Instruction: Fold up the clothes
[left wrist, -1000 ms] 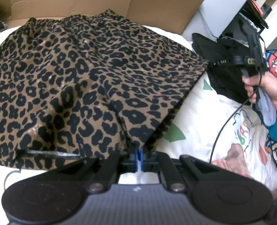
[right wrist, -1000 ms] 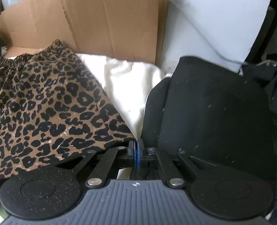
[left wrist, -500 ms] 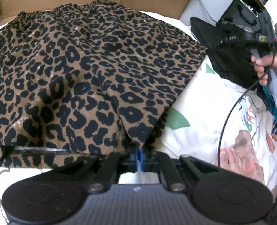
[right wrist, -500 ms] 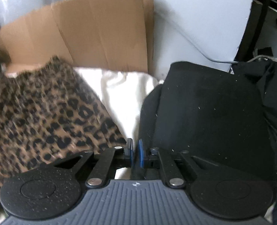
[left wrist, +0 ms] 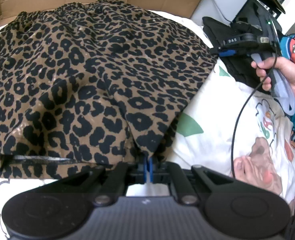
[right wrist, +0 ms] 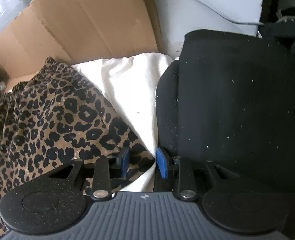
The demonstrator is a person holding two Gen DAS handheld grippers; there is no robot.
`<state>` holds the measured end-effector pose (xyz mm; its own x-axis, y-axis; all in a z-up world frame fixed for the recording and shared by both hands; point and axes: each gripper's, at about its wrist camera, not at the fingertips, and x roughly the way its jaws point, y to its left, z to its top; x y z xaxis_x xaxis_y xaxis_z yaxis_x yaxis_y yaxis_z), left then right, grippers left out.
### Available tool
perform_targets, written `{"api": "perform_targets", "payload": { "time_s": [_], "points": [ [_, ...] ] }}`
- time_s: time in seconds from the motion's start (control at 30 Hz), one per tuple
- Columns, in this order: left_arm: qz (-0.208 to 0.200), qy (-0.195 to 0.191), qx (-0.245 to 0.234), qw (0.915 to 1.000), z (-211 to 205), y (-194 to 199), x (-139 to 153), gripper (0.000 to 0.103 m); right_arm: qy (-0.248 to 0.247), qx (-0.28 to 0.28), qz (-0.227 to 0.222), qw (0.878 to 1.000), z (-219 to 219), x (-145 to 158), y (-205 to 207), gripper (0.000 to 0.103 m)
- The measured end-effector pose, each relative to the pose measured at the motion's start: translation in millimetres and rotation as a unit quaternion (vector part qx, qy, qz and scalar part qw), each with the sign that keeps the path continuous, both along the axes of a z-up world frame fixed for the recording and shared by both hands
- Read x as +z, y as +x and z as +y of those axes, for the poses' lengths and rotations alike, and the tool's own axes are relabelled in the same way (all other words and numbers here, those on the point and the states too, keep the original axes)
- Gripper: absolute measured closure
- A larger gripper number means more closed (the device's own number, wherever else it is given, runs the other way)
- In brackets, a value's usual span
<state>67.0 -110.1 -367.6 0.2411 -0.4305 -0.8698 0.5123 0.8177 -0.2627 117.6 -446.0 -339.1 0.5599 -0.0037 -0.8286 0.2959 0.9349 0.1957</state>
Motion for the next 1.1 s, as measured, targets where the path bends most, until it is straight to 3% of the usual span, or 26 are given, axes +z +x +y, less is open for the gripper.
{"api": "perform_targets", "payload": {
  "time_s": [0.07, 0.13, 0.17, 0.63, 1.1],
  "points": [
    [0.0, 0.0, -0.001, 1.0, 2, 0, 0, 0.101, 0.005, 0.0, 0.001, 1.0, -1, -1, -1, 0.069],
    [0.0, -0.001, -0.001, 1.0, 2, 0, 0, 0.101, -0.01, 0.007, 0.01, 1.0, 2, 1, -1, 0.097],
    [0.0, -0.002, -0.001, 1.0, 3, 1, 0, 0.101, -0.017, 0.01, 0.014, 1.0, 4, 2, -1, 0.098],
    [0.001, -0.016, -0.001, 0.9999, 2, 1, 5, 0.101, -0.076, 0.023, -0.024, 0.997, 14, 37, -18, 0.103],
    [-0.001, -0.045, -0.023, 0.9987, -8, -7, 16, 0.101, -0.101, -0.01, -0.014, 0.995, 5, 52, -20, 0.103]
  ]
}}
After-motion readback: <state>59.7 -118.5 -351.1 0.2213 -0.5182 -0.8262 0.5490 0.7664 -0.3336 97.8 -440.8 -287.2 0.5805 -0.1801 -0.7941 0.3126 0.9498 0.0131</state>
